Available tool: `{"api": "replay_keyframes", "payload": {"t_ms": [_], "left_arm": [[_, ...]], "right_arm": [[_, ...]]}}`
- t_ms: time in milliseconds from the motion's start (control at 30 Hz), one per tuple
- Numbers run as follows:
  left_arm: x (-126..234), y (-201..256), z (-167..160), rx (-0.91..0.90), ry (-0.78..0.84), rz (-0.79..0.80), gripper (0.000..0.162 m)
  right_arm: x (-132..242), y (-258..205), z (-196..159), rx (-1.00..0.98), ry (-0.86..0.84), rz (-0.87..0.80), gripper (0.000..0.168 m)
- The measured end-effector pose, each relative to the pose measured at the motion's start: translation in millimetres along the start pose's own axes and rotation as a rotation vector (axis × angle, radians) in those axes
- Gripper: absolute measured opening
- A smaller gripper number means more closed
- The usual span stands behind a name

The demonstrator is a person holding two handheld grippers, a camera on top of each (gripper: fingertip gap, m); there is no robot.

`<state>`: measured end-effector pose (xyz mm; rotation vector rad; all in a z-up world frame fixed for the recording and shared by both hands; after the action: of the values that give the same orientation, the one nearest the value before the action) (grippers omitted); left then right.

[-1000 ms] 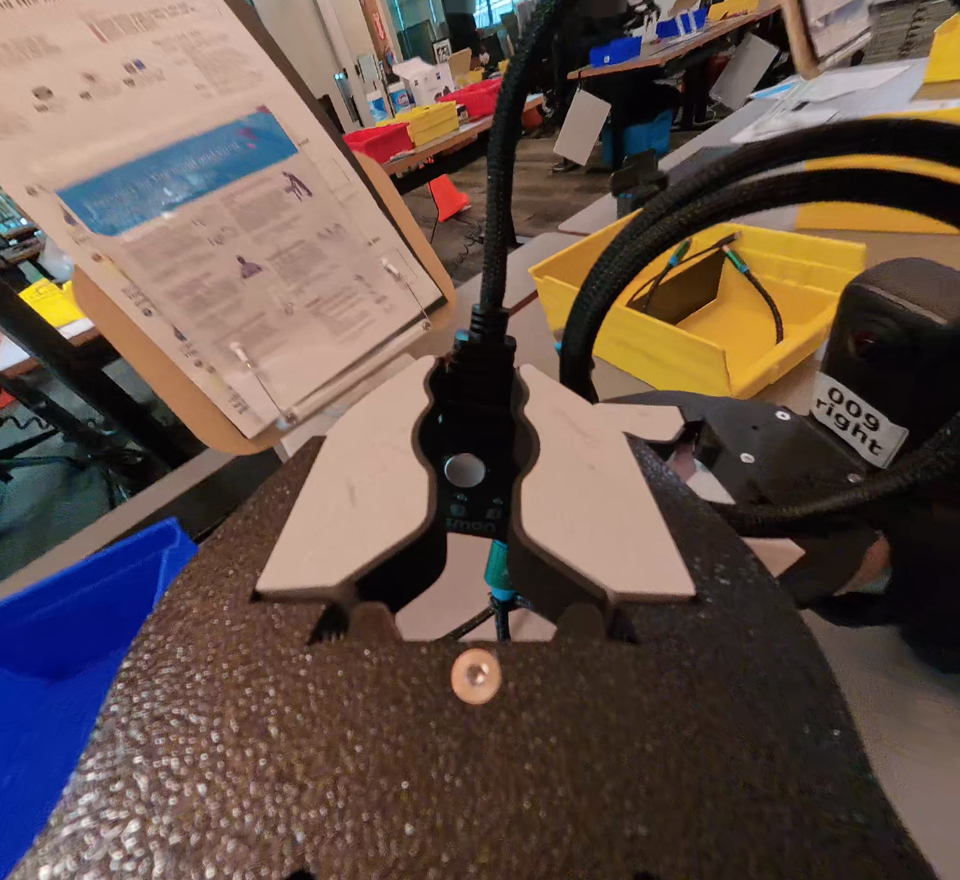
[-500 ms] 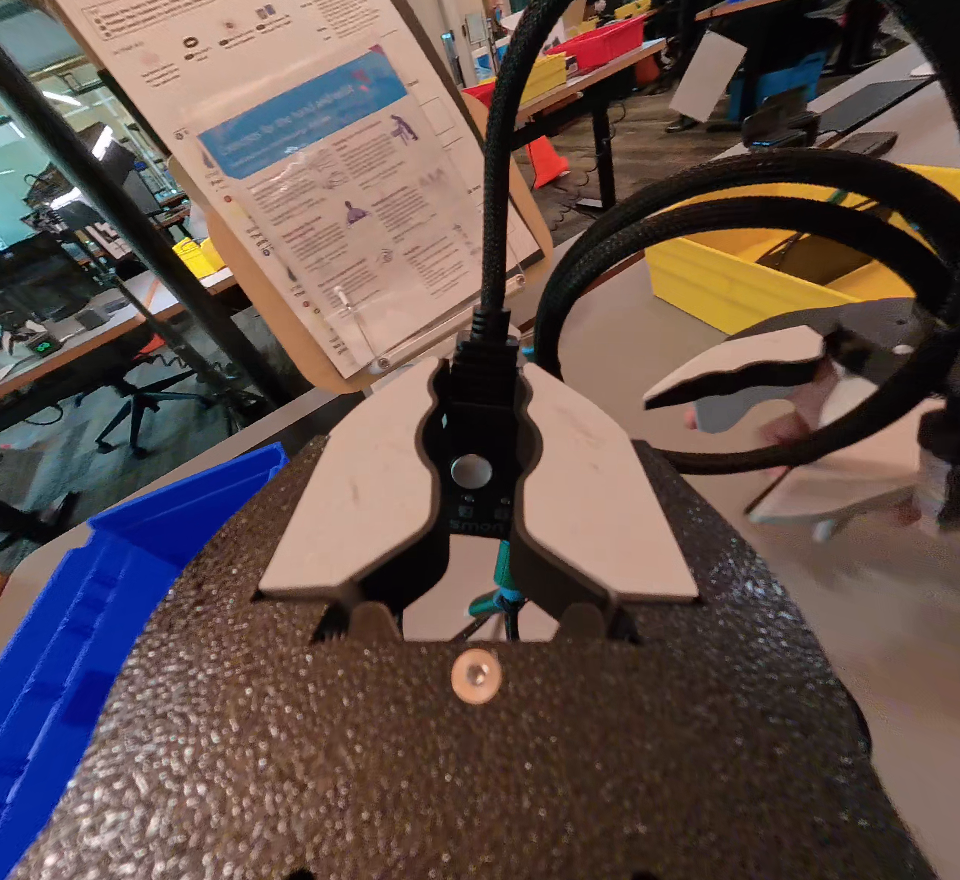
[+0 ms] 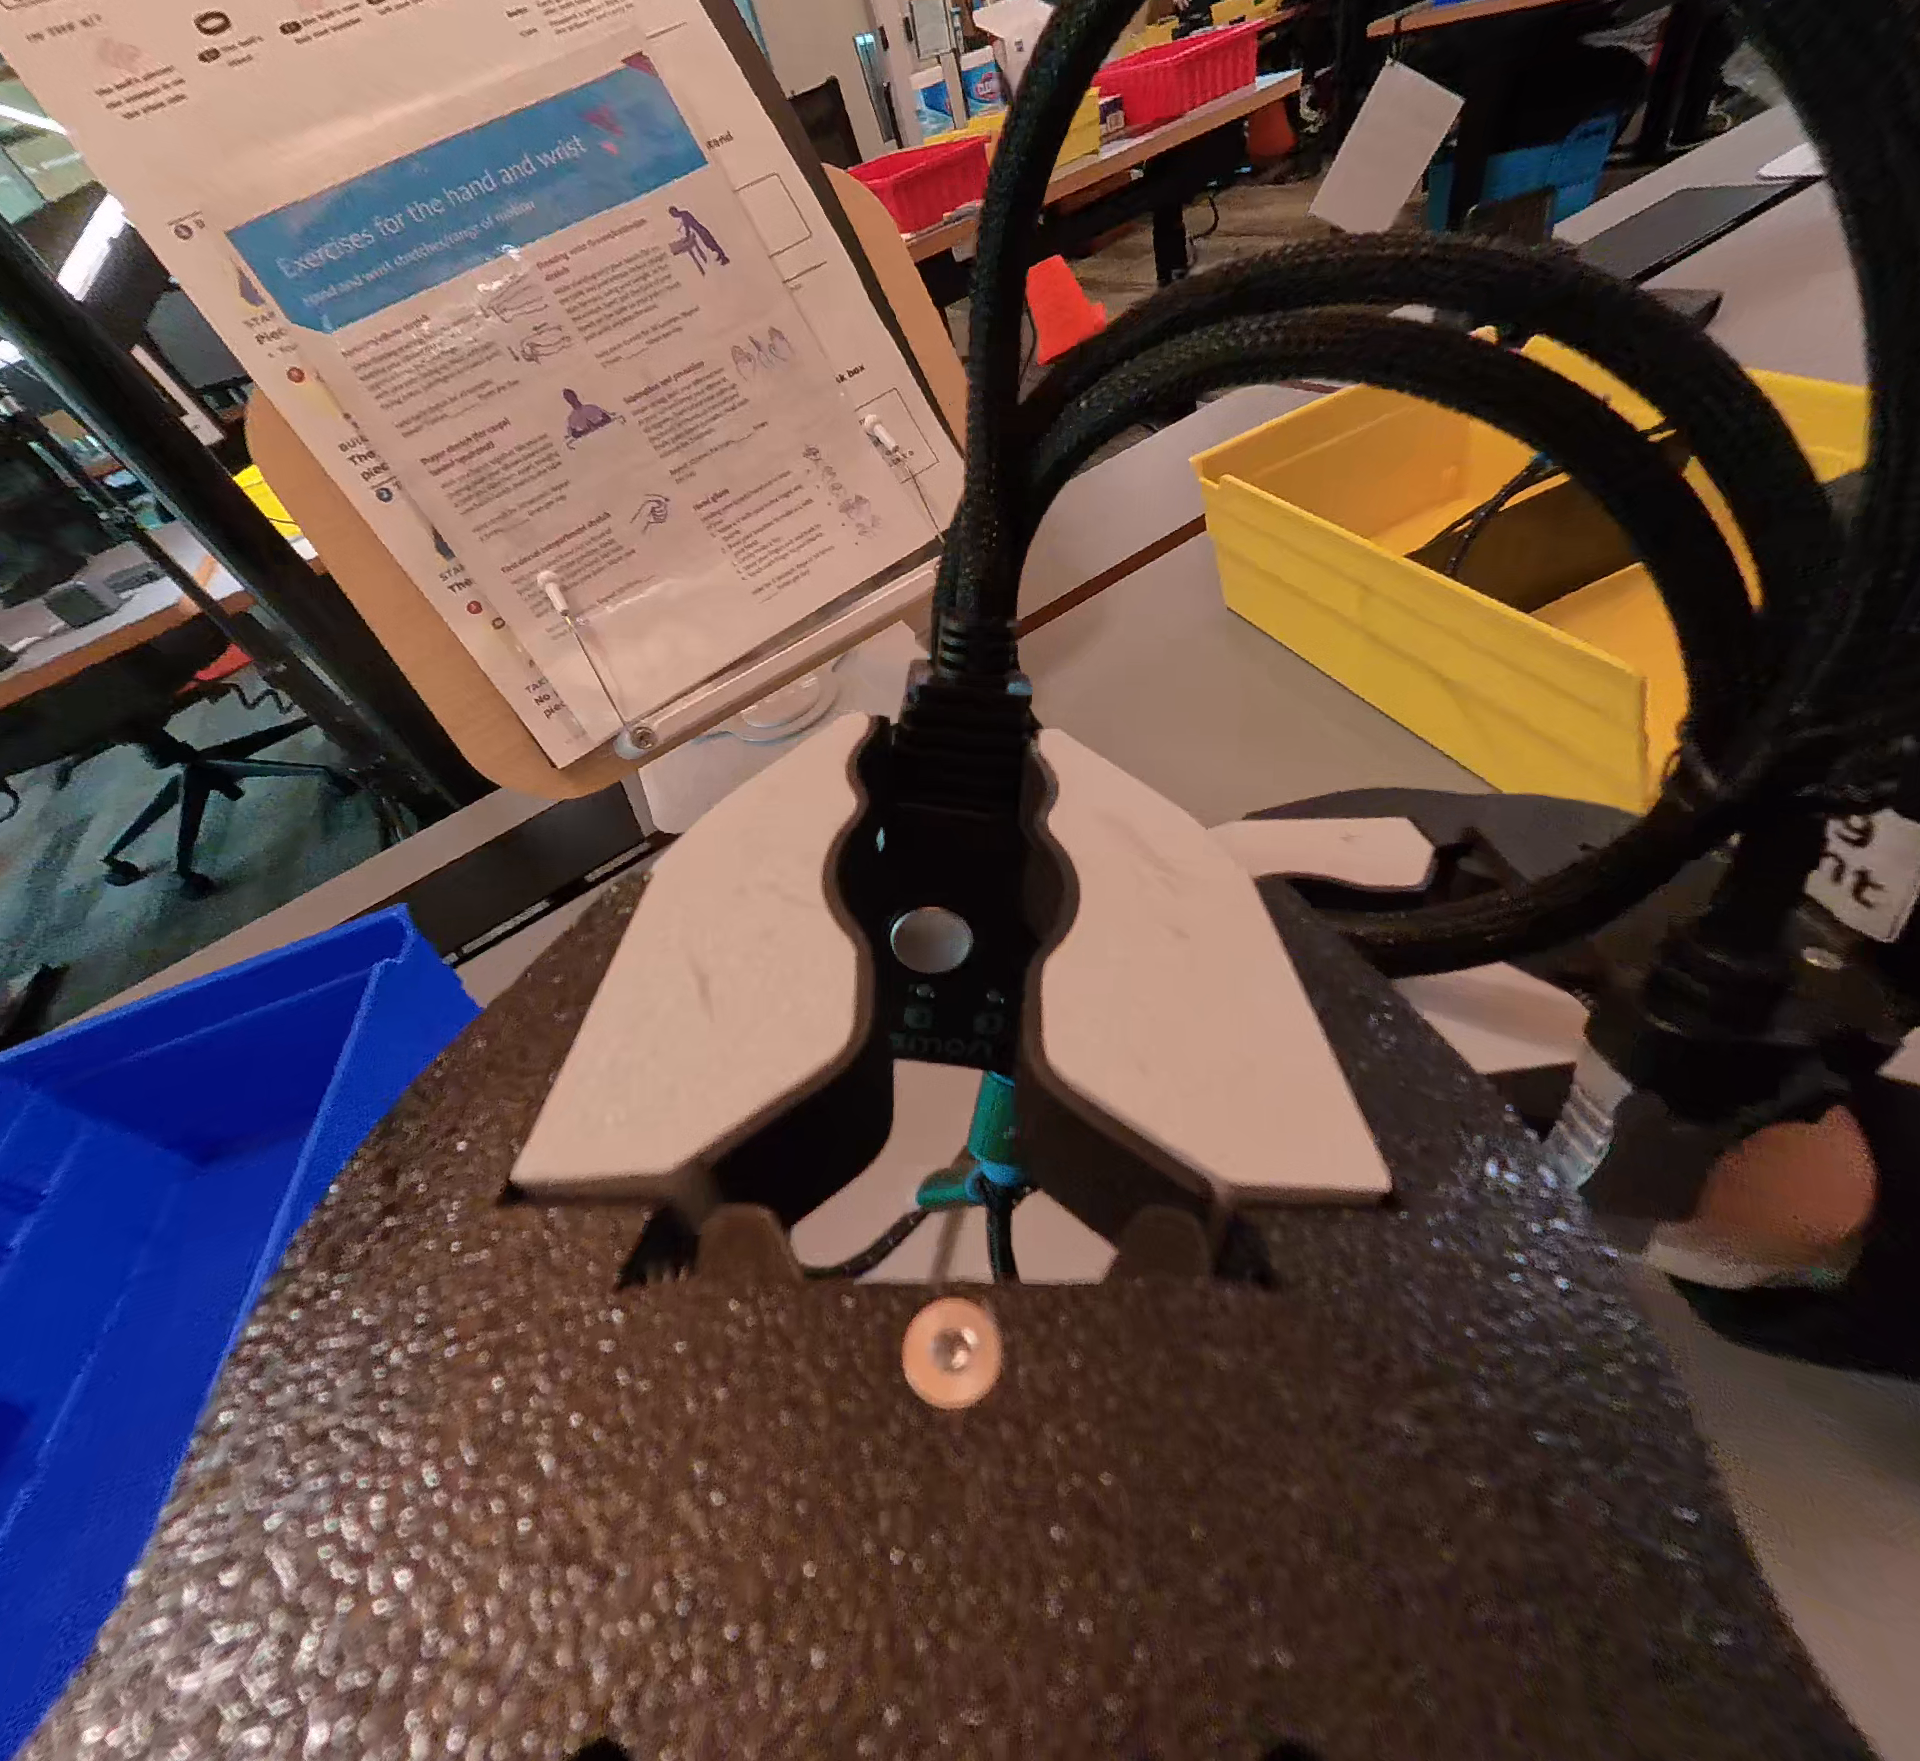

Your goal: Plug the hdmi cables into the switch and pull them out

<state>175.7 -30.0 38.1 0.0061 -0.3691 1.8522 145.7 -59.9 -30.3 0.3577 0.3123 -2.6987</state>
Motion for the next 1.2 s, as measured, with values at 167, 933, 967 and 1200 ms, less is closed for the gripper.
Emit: {"api": "replay_keyframes", "payload": {"t_ms": [167, 933, 967, 1200], "left_arm": [[14.1, 2.3, 3.9, -0.16, 0.008, -0.14, 0.025], [80.3, -1.9, -39.2, -0.942, 0.125, -0.267, 0.067], [83.3, -0.8, -36.6, -1.057, 0.176, -0.195, 0.067], [64.5, 15.9, -56.3, -1.883, 0.357, 0.328, 0.077]], "right_arm": [[10.4, -5.4, 9.0, -0.067, -0.128, 0.179, 0.026], [43.9, -2.0, 12.9, -0.841, -0.325, 0.648, 0.026], [45.2, -2.5, 12.6, -0.855, -0.33, 0.664, 0.026], [39.3, -11.4, 1.6, -0.935, -0.377, 0.706, 0.027]]}}
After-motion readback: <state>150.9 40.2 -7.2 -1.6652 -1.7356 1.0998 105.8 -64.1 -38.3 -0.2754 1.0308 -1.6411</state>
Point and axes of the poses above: each gripper's, where its closed fingertips meet, x back along the fingers, z out of its top, y = z × x across the jaws, the point moved 4 cm from there along x, back along the fingers, and after that the axes turned 3 degrees about -z, right-handed, at the moved point
